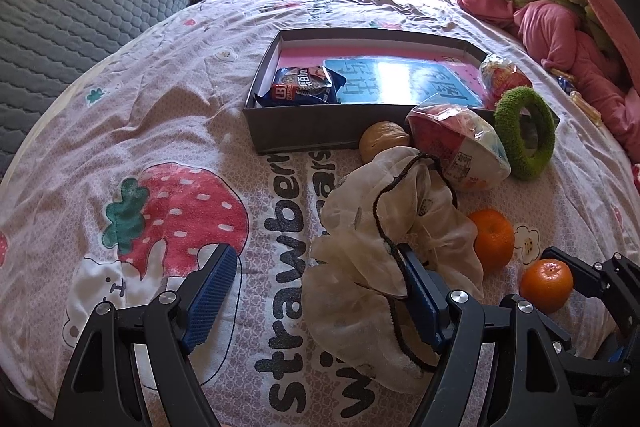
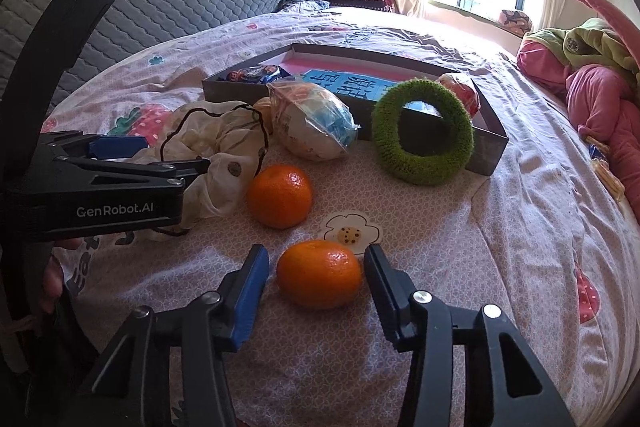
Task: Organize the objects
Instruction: 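Move the right tool toward an orange while the left tool approaches the white scrunchie, then close the right tool on the orange while the left tool grasps the white scrunchie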
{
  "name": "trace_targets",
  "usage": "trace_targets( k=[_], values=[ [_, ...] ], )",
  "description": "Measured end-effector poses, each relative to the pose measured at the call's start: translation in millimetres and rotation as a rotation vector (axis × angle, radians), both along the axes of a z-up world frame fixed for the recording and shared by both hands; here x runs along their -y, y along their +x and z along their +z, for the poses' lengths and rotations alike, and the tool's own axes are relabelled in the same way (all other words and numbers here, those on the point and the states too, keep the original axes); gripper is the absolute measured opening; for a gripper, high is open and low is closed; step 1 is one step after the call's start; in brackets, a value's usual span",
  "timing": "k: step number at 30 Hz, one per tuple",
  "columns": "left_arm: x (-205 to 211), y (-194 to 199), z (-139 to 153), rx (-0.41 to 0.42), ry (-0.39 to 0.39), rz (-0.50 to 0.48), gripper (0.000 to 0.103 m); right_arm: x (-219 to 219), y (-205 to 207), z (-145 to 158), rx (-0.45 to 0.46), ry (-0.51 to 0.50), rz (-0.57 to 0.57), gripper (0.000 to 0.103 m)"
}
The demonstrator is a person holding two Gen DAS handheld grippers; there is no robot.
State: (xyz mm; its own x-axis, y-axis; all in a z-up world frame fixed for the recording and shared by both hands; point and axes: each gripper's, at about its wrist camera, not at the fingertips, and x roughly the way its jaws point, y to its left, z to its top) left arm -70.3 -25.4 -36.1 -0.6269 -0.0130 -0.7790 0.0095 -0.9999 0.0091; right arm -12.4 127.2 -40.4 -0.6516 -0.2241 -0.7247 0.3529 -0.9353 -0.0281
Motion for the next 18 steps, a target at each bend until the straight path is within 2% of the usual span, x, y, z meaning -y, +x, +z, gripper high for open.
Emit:
trace_targets(
  k=[9, 18],
  values=[
    [0.6, -0.3, 0.1, -0.004, 0.006, -0.004, 0.080, -0.9, -0.6, -1.0, 0.006, -0.018, 0.001, 0.039],
    [-6.6, 1.5, 2.1, -0.008, 0.013, -0.048, 0.056, -4.7, 0.1, 0.2, 0.005, -0.038, 0.003, 0.039]
  ],
)
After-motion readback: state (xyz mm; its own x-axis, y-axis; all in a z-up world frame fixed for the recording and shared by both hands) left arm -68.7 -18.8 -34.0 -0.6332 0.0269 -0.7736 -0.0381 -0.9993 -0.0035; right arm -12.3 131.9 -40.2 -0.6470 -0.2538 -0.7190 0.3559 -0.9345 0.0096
